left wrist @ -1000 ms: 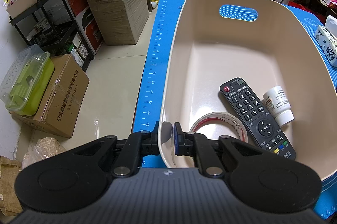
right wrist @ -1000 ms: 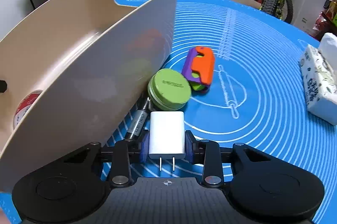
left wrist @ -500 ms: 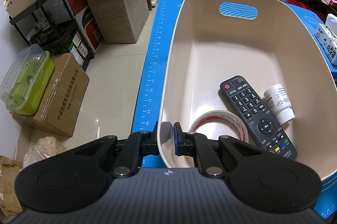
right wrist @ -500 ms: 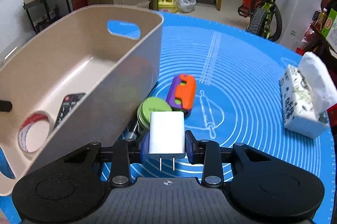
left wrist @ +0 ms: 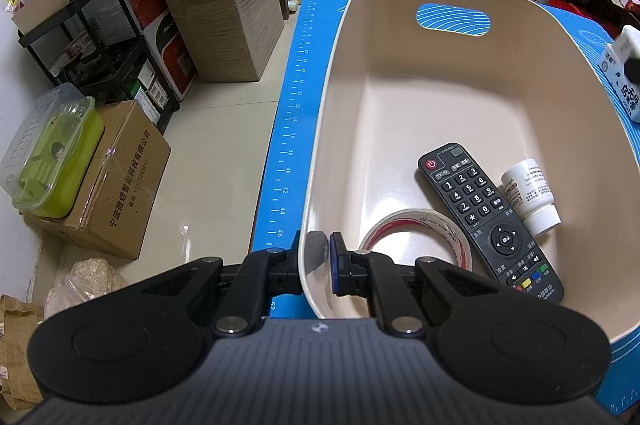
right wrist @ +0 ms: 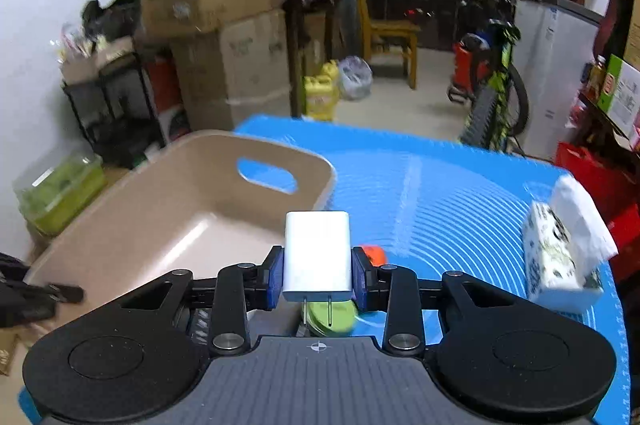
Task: Organize rigid objects
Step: 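Carry the charger plug over the basket and release it with the right gripper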
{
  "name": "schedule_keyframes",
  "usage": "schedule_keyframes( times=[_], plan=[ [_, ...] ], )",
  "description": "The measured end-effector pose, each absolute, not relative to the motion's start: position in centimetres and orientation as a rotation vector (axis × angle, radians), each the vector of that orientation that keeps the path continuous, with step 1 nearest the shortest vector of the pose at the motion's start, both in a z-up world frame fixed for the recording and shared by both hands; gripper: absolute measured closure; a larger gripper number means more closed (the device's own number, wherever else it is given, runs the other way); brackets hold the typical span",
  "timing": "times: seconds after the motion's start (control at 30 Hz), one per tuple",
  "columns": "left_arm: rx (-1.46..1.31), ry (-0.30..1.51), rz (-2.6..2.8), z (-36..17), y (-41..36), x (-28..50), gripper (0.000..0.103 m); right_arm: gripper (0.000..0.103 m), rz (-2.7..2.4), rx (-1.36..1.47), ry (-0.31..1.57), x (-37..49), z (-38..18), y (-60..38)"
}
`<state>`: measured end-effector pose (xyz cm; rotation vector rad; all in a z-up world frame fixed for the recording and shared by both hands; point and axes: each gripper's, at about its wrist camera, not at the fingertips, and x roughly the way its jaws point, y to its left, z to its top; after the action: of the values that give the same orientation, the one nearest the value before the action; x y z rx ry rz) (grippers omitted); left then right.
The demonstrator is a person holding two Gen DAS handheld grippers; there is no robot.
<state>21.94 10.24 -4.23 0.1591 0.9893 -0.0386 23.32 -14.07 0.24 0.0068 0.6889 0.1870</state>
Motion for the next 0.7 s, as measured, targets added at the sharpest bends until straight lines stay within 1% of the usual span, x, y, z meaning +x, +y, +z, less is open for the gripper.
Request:
schedule_keyframes(
  times=[0.17,0.37,0.7],
  plan=[
    [0.158,0.989,-0.039,-4.2,10.3,21.9,0.09,0.061,0.244,0.002,0.666,23.2,1.1,-11.9],
    [0.16,0.988,-0.04,-4.2,10.3,21.9,0.09,0.061,0.305,-0.013,0.688,23.6,0.8,-8.8],
    [0.158,0.987,-0.048,-4.3,10.5,21.9,0.09,0.061,0.385,-0.108,0.803,23.9,-2.2,-3.5]
  ],
)
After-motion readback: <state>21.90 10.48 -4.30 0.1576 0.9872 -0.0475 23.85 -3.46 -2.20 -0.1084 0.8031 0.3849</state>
